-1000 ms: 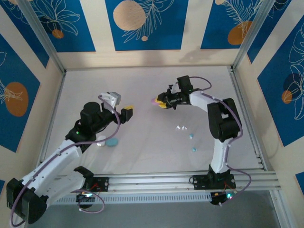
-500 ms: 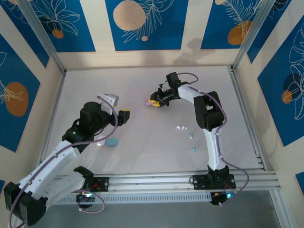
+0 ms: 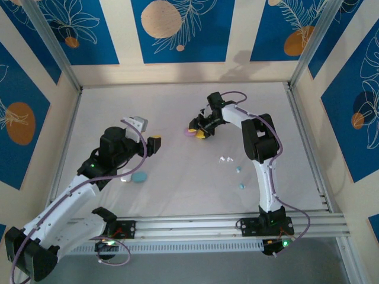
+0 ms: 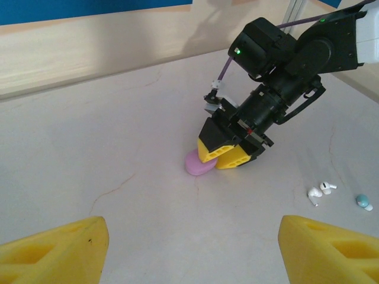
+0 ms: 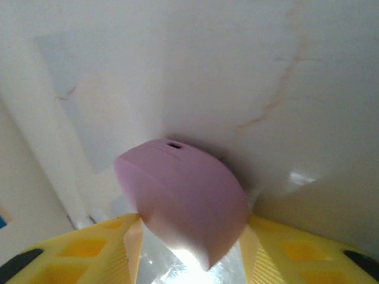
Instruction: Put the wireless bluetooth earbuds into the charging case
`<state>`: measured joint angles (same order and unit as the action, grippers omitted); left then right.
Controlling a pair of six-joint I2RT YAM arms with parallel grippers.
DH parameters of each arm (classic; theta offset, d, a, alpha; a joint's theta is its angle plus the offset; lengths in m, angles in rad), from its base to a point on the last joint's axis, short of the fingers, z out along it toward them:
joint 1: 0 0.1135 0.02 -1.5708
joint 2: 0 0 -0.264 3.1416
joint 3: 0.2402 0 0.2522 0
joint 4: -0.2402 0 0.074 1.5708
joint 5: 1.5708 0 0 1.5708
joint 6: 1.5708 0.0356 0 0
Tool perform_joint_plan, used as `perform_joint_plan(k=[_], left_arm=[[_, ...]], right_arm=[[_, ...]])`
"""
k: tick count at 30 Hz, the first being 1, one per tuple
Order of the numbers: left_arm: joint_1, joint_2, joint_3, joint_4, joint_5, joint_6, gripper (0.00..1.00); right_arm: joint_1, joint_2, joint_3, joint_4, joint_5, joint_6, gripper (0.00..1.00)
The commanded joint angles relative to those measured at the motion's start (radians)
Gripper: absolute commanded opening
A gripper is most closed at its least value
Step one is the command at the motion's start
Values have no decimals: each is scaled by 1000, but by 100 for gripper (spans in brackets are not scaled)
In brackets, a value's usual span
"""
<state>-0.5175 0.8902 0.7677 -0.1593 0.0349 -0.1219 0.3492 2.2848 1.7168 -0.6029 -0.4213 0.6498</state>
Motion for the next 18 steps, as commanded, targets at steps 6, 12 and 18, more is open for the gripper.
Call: perform_joint_plan(k=[6, 12, 18], left_arm=[[31, 2, 28, -34, -56, -53, 78], [131, 20, 15, -73, -79, -180, 82], [270, 24, 17, -183, -104, -296, 89]], right_arm=[[18, -200, -45, -94, 173, -121, 53], [165, -349, -217, 94, 173, -302, 53], [390, -368, -350, 301, 212, -589, 53]])
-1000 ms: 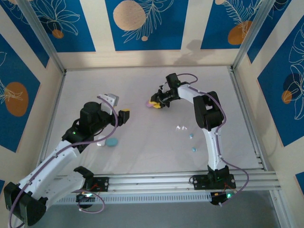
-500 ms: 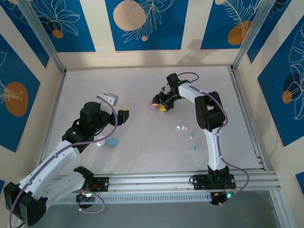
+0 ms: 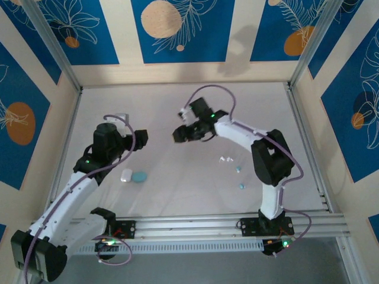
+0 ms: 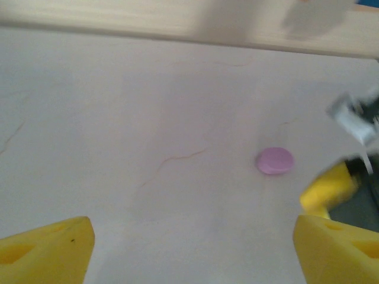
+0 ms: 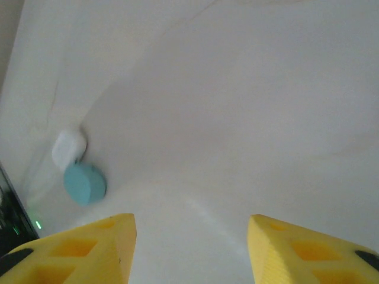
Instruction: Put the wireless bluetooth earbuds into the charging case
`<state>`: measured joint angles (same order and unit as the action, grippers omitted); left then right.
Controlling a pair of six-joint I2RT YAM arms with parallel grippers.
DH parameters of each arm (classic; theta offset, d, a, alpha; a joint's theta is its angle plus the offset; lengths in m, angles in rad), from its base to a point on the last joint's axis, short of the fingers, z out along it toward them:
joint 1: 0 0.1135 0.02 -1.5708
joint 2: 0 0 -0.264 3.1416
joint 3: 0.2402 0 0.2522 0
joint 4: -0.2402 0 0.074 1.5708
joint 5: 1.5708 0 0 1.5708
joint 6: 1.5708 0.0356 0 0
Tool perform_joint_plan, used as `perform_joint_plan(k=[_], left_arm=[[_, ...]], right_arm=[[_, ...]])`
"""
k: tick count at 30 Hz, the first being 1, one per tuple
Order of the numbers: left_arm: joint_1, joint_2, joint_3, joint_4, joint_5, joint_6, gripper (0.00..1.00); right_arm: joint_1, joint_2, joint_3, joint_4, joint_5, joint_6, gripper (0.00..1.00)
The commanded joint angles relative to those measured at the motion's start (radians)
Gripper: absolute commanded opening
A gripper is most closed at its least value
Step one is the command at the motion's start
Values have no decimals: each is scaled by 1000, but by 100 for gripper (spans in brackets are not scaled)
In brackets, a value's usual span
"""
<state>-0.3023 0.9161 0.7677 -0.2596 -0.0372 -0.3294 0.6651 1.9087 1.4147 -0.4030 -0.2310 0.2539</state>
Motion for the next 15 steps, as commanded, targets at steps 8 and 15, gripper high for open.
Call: perform_joint_plan(k=[8, 15], left_arm=[[211, -52, 42, -222, -107, -116, 100], [231, -85, 41, -228, -130, -106, 100]], right_arm=[[273, 55, -144, 349, 2, -522, 60], [332, 157, -75, 391, -9, -646, 60]])
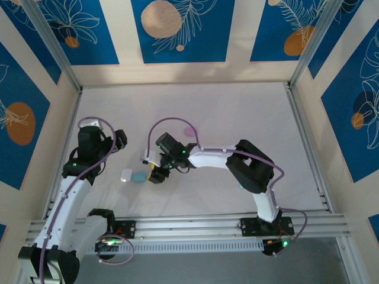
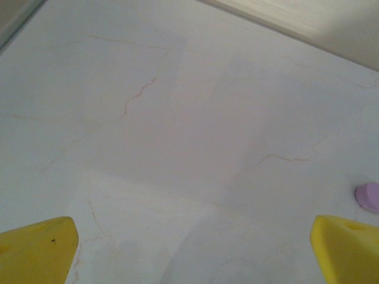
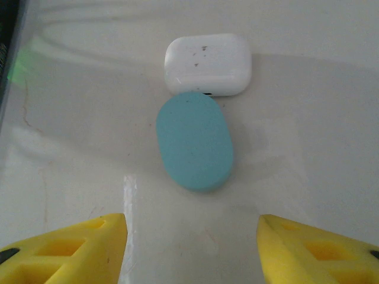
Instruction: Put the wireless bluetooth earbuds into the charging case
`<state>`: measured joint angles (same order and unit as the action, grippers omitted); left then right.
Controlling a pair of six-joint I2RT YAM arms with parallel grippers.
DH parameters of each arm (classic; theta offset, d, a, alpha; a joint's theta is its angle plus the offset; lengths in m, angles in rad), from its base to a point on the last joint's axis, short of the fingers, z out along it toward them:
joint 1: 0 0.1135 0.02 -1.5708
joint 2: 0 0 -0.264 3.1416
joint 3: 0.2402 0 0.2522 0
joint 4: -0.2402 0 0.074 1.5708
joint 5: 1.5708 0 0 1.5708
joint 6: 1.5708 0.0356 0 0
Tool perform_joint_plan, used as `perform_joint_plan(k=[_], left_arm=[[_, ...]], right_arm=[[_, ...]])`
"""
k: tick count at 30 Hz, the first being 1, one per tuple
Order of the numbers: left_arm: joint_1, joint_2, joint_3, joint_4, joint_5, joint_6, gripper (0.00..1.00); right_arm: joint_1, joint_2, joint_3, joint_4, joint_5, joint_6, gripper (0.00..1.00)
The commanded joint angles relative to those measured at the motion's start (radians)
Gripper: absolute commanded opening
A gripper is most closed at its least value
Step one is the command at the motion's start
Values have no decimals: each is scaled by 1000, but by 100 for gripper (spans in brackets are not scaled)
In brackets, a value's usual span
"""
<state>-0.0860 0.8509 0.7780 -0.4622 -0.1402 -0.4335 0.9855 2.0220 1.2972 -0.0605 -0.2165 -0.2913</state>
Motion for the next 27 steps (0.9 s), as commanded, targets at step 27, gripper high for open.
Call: perform_joint_plan(k=[27], left_arm=[[23, -64, 5, 38, 82, 50, 100]], right_arm=[[46, 158, 144, -17, -36, -202, 40]])
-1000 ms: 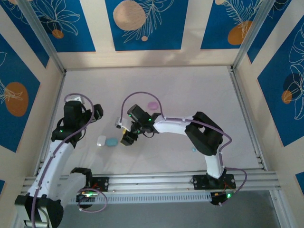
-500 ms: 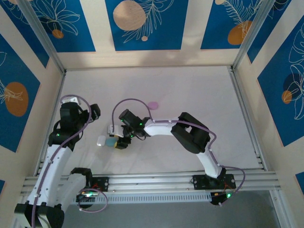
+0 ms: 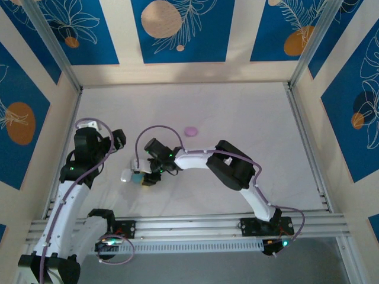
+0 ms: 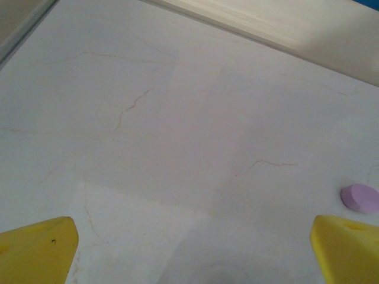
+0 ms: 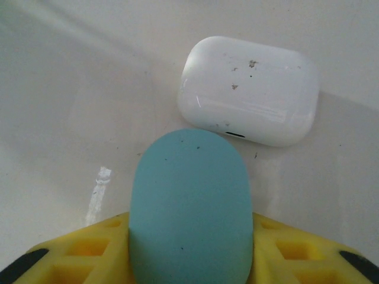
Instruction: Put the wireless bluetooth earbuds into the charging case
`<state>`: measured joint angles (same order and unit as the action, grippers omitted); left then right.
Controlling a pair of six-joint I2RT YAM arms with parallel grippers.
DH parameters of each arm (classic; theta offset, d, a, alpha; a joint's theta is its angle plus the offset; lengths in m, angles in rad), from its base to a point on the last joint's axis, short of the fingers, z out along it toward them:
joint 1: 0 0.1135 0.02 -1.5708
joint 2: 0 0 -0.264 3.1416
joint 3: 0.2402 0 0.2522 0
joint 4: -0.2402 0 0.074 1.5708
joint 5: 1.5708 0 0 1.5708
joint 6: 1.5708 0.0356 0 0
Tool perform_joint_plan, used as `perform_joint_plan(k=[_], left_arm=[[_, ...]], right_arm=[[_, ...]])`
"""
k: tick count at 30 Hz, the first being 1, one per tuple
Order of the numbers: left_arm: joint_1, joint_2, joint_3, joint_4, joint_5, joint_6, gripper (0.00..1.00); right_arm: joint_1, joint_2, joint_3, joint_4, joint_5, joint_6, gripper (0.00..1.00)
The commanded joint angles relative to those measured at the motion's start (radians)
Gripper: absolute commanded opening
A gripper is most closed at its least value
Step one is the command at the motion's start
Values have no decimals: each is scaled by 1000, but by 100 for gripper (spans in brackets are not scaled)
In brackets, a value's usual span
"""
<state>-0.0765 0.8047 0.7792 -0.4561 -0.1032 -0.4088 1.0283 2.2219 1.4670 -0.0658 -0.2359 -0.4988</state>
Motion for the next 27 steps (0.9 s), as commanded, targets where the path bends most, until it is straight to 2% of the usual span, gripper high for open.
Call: perform_joint_plan(k=[1, 5, 9, 13, 17, 20, 23, 27], left_arm=[[14, -20, -1, 45, 64, 30, 100], [13, -29, -14, 109, 174, 47, 97], [12, -14, -27, 226, 393, 40, 89], [-3, 63, -30, 396, 632, -95, 80], [-77, 185, 37, 535, 805, -252, 81], [-195, 257, 124, 531, 817, -252, 82], [-295, 321, 194, 537, 830, -255, 84], [-357, 380, 228, 582, 826, -288, 83]], right_arm=[[-1, -66, -45, 1, -12, 22, 38], [-39, -209, -169, 63, 10, 106, 34], [-114, -429, -356, 183, 37, 222, 34], [-233, -666, -477, 196, 17, 326, 33], [-345, -866, -545, 176, -17, 372, 32], [-399, -969, -556, 146, -13, 381, 32], [-410, -1033, -542, 102, 13, 348, 32], [-406, -1071, -533, 97, 44, 347, 32]])
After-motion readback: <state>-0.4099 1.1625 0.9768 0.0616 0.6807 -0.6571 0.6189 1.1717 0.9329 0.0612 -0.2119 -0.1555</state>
